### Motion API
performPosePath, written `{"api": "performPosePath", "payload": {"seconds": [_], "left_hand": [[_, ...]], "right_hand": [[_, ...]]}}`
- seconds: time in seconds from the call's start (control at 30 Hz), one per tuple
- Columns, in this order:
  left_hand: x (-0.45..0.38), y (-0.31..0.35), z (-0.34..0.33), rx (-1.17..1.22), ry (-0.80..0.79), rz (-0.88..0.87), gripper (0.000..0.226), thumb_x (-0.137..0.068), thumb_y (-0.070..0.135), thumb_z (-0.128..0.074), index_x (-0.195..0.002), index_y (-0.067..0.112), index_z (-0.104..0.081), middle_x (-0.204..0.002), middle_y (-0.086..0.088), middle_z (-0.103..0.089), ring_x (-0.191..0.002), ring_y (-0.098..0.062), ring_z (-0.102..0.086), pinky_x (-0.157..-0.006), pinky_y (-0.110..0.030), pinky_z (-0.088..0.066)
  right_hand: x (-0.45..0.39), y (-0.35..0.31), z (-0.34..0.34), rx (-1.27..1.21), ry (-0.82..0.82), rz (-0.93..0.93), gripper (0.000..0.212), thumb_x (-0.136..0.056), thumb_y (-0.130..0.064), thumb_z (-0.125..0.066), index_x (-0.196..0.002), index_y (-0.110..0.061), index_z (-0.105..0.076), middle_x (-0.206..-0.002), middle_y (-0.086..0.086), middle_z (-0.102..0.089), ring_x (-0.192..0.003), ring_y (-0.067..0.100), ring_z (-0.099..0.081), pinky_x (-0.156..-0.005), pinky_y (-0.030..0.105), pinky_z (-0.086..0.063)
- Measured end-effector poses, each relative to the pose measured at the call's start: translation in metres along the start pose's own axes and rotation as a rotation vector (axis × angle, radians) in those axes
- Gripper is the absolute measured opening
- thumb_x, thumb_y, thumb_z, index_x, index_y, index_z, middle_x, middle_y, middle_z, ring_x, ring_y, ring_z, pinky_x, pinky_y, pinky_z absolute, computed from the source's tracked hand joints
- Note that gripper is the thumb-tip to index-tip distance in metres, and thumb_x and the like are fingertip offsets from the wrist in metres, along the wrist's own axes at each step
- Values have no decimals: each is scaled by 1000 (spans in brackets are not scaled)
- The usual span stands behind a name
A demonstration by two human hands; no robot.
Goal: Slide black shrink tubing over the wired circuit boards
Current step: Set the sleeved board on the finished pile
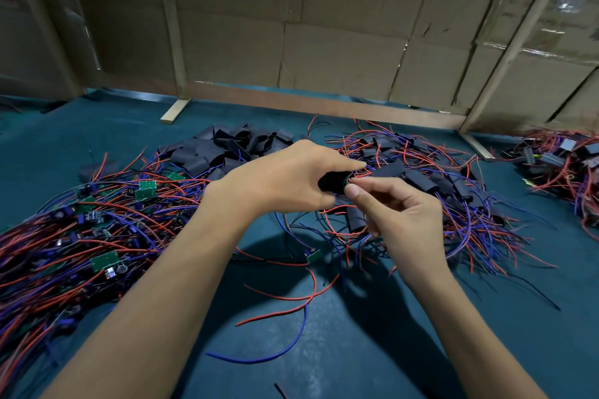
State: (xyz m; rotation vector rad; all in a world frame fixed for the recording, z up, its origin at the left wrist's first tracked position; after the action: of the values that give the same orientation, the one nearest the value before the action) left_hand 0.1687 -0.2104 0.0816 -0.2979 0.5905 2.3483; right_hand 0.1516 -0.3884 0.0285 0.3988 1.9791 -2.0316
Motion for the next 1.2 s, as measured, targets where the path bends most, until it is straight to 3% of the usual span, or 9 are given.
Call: {"api": "performPosePath", "payload": {"seconds": [0.27, 0.4, 0.5, 0.6, 0.7, 0.8, 0.93, 1.07, 1.2], "left_hand": [[-4, 2, -6, 9, 12, 9, 66, -84, 6, -68, -147, 15, -51, -126, -4, -68, -117, -15, -61, -100, -22, -44], [-4, -7, -5, 91, -5, 73, 90, -85, 21, -76, -159, 28, -25, -139, -1, -55, -127, -12, -50, -111, -25, -36], [2, -36, 2, 48, -49, 300, 98, -88, 49, -70, -160, 39, -5, -153, -3, -39, -143, -21, -34, -119, -41, -29], [25, -83, 11, -194, -73, 621, 89, -89, 65, -58, -160, 34, -14, -159, -9, -31, -146, -35, -25, -117, -52, -28], [59, -126, 12, -327, -183, 927, 83, -87, 62, -65, -155, 27, -34, -154, -18, -35, -139, -44, -31, -113, -53, -33], [74, -138, 13, -223, -114, 975, 61, -85, 55, -73, -136, 25, -59, -135, -13, -59, -128, -38, -50, -107, -46, -42], [68, -128, 17, -148, 5, 895, 19, -81, 36, -82, -83, 35, -64, -95, 4, -69, -108, -27, -62, -98, -46, -49], [60, -120, 19, -140, 45, 825, 19, -85, 36, -78, -79, 34, -60, -92, 6, -65, -106, -25, -60, -98, -44, -48], [54, -112, 28, -74, 190, 726, 8, -83, 31, -68, -76, 31, -64, -83, 14, -65, -92, -16, -62, -72, -28, -44]], "right_hand": [[-2, -7, 4, -38, -29, -26, 11, -87, -9, -77, -97, -10, -79, -66, -1, -73, -40, 0, -53, -46, 6, -39], [-6, -8, 12, -85, 145, -15, 9, -91, -9, -73, -95, -12, -80, -73, 8, -75, -43, 0, -54, -45, 9, -38], [-17, -5, 37, -36, 324, -45, 7, -92, -20, -74, -97, -20, -80, -79, 6, -76, -53, 9, -58, -53, 29, -50], [-21, 0, 56, 306, 503, -32, 37, -85, -28, -79, -117, -20, -63, -120, 8, -60, -102, 15, -61, -94, 51, -52], [-12, -5, 50, 653, 581, 301, 45, -82, -17, -75, -119, -6, -52, -122, 7, -44, -112, 24, -48, -102, 43, -42], [-5, -6, 24, 567, 73, 540, 27, -84, 2, -69, -110, -6, -65, -107, 4, -61, -95, 15, -59, -85, 35, -50], [16, 15, -15, 792, -733, 537, 39, -81, -2, -70, -119, -13, -72, -121, 1, -69, -113, 21, -61, -102, 39, -45], [16, 27, -18, 841, -794, 445, 29, -91, -14, -70, -118, -20, -75, -112, -5, -71, -105, 22, -57, -94, 45, -44], [14, 22, -13, 807, -709, 492, 23, -87, -13, -75, -108, -18, -76, -109, -5, -69, -106, 22, -56, -96, 42, -44]]}}
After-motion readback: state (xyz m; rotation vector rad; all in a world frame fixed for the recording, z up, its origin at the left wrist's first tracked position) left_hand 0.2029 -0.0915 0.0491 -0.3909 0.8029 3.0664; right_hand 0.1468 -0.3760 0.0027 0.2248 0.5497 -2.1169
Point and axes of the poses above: each hand's wrist, its own x-axis away from the middle knuckle, its own z-axis out of the back of the hand, y = z × x, the point moved 2 cm from there along -x, towards the middle knuckle
